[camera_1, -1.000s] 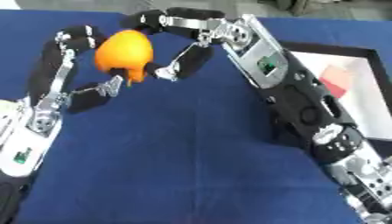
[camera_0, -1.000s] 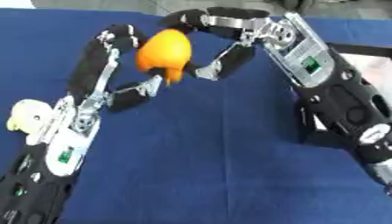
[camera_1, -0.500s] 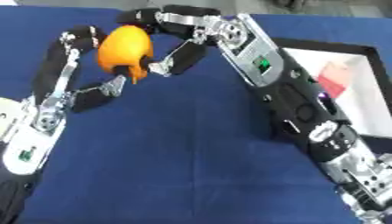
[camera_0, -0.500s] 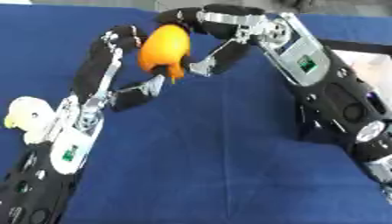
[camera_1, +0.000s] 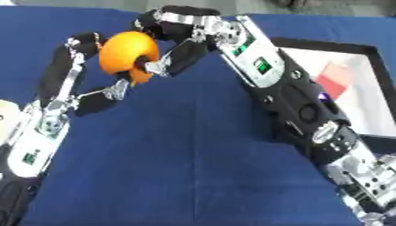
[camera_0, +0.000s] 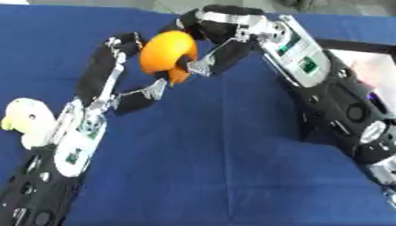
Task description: Pick up the objects with one hand, pass them to the other hand, and then place them into the box on the other side of the table.
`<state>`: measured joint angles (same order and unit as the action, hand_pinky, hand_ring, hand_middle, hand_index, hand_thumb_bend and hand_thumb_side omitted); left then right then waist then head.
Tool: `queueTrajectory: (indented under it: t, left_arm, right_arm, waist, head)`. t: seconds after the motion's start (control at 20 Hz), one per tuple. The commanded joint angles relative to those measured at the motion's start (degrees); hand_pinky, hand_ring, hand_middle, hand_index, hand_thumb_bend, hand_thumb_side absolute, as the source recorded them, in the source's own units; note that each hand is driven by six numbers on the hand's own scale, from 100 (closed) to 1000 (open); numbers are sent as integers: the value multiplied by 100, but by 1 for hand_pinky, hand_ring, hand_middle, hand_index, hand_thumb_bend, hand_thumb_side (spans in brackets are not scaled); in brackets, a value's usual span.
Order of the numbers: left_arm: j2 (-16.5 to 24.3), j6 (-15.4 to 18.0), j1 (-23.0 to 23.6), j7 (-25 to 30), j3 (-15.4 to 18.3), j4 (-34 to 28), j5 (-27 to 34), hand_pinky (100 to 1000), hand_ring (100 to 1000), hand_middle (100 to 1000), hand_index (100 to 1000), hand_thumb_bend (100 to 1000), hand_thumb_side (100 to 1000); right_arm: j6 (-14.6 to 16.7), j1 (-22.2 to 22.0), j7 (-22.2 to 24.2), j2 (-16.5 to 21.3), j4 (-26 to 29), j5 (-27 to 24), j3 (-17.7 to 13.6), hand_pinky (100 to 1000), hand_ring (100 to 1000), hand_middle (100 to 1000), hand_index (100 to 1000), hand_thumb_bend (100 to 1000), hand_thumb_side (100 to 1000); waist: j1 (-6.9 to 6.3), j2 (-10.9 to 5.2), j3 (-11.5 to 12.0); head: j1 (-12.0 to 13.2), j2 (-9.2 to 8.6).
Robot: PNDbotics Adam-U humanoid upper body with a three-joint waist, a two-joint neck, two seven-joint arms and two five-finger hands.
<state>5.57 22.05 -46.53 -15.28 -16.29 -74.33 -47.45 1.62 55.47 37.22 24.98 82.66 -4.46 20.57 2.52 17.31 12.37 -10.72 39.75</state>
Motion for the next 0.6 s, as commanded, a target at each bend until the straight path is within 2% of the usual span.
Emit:
queueTrajectory:
  t: [0.05, 0.1, 0.15, 0.25, 0.3, 0.35, 0.4, 0.5, 0.55, 0.6]
  left_arm:
    - [20, -70, -123, -5, 21, -49, 3, 794, 608, 504, 594, 100, 248]
    - [24, -117, -109, -4, 27, -38, 19, 799, 610, 509, 627, 100, 193]
    - [26, -174, -98, -13, 34, -33, 62, 808, 621, 525, 666, 100, 186]
    - [35, -300, -87, -52, 44, -38, 183, 844, 680, 578, 754, 100, 222]
    - [37, -358, -85, -40, 39, -31, 252, 868, 717, 614, 820, 115, 295]
    - [39, -405, -83, 9, 31, -18, 320, 876, 731, 625, 853, 173, 353]
    - [39, -453, -76, 84, 28, 2, 387, 886, 753, 651, 895, 254, 448]
    - [57, -530, -60, 281, 23, 18, 479, 892, 772, 668, 914, 382, 601]
    - [72, -544, -52, 367, 22, 7, 492, 893, 775, 671, 916, 405, 642]
    - [85, -541, -45, 434, 22, -12, 497, 894, 779, 675, 918, 430, 742]
  right_arm:
    - [65, 89, 66, 98, 115, -21, -35, 962, 1000, 632, 563, 100, 100]
    - [96, 87, 18, 114, 127, -26, -51, 956, 1000, 620, 553, 100, 100]
    - [136, 83, -50, 134, 143, -23, -62, 947, 1000, 607, 541, 100, 100]
    - [227, 75, -205, 179, 172, 1, -75, 940, 1000, 598, 531, 100, 100]
    - [256, 72, -267, 197, 176, 10, -74, 938, 1000, 596, 529, 100, 100]
    - [285, 73, -325, 218, 186, 22, -76, 933, 1000, 593, 526, 100, 100]
    - [320, 72, -380, 239, 202, 39, -79, 930, 1000, 589, 523, 100, 100]
    - [405, 70, -475, 305, 240, 53, -87, 921, 1000, 581, 516, 100, 100]
    - [444, 65, -520, 337, 253, 61, -94, 920, 1000, 580, 515, 100, 100]
    - [471, 58, -562, 366, 258, 69, -102, 918, 1000, 579, 514, 100, 100]
  waist:
    - [-23, -117, -13]
    - [-27, -118, -16]
    - [-30, -120, -18]
    - [-37, -127, -27]
    - [-40, -131, -33]
    - [-42, -135, -37]
    - [-43, -140, -42]
    - [-46, -153, -56]
    - [-49, -159, -61]
    - [-52, -164, -67]
  head:
    - [-6, 44]
    - [-8, 50]
    - [-7, 52]
    - [-8, 47]
    - [-9, 44]
    - [-10, 41]
    - [-8, 42]
    - [-11, 51]
    - [-14, 53]
    - [-17, 51]
